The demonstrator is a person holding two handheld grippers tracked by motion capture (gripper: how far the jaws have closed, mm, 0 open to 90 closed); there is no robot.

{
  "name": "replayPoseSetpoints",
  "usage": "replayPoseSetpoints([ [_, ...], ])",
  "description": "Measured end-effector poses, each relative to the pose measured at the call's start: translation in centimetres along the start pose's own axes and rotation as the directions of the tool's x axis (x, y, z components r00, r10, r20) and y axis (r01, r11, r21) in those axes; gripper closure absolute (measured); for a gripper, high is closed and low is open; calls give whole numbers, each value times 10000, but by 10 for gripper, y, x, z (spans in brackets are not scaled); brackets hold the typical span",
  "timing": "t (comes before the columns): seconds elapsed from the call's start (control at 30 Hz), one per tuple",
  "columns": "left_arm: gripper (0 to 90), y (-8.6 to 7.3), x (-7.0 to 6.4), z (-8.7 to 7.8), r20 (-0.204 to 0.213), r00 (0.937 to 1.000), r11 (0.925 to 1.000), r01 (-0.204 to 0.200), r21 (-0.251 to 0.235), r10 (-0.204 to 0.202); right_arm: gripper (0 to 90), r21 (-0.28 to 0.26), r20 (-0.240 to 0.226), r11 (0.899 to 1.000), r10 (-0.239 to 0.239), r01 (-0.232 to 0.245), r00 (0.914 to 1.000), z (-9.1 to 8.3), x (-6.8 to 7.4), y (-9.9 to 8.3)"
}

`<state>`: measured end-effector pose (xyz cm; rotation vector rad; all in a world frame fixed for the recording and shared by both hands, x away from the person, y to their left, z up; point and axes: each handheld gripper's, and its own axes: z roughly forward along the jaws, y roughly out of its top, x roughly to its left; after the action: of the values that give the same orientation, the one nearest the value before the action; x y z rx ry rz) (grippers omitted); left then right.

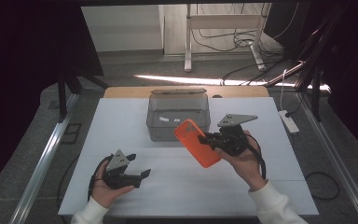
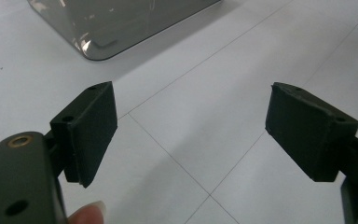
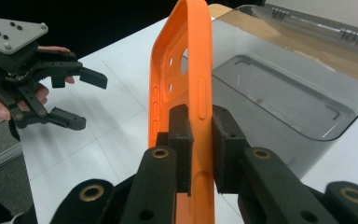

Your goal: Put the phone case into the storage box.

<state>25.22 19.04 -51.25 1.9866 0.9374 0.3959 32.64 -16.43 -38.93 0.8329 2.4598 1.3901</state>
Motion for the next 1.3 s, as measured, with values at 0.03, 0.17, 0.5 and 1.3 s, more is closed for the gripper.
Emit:
replayPoseSetpoints([
  [0.03,172,0,0,0,4,10000,10000,2,-1,-2,802,-61,50,10000,-5,5,10000,-1,0,1],
  [0.17,172,0,0,0,-8,10000,10000,-22,-1,22,802,-136,243,9998,-139,142,9996,-3,2,5],
  [0.5,168,1,-1,0,-3,10000,10000,-44,-4,44,803,-387,610,9993,13,10,9981,-6,2,11],
  [1.3,168,2,-1,-1,-23,9999,9999,-101,-3,101,803,-887,1268,9957,367,-255,9913,-12,-3,22],
])
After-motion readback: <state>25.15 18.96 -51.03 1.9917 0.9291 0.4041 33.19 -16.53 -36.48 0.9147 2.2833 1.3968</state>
